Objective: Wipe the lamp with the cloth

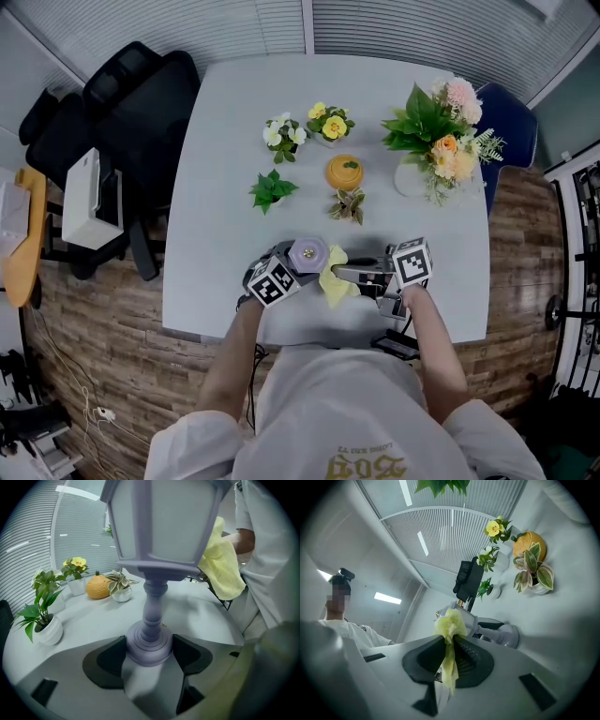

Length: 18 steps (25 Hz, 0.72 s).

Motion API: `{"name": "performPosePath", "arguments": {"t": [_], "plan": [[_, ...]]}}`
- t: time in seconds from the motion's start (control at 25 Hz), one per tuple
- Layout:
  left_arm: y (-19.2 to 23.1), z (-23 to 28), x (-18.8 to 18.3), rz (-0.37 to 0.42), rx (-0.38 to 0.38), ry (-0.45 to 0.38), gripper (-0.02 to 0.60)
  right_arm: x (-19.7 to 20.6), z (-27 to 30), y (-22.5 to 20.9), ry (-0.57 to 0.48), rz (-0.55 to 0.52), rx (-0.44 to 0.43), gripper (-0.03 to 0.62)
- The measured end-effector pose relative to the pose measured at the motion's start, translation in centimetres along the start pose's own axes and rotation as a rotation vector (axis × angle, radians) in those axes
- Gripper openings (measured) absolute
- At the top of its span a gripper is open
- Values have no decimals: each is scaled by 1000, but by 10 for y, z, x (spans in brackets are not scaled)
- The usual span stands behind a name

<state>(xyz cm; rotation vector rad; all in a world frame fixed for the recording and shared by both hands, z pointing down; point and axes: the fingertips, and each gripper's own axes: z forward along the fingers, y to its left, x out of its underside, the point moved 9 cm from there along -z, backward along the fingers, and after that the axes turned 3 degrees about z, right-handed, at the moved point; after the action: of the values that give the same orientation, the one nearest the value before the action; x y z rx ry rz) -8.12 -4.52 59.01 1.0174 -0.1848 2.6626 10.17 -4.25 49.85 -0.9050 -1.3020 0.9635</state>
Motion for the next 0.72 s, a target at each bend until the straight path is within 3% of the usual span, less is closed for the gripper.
{"name": "performPosePath", "arguments": {"t": [0.72], "plan": [[0, 1, 0, -2, 4, 3, 308, 1, 15, -8, 53, -4, 14, 52]]}}
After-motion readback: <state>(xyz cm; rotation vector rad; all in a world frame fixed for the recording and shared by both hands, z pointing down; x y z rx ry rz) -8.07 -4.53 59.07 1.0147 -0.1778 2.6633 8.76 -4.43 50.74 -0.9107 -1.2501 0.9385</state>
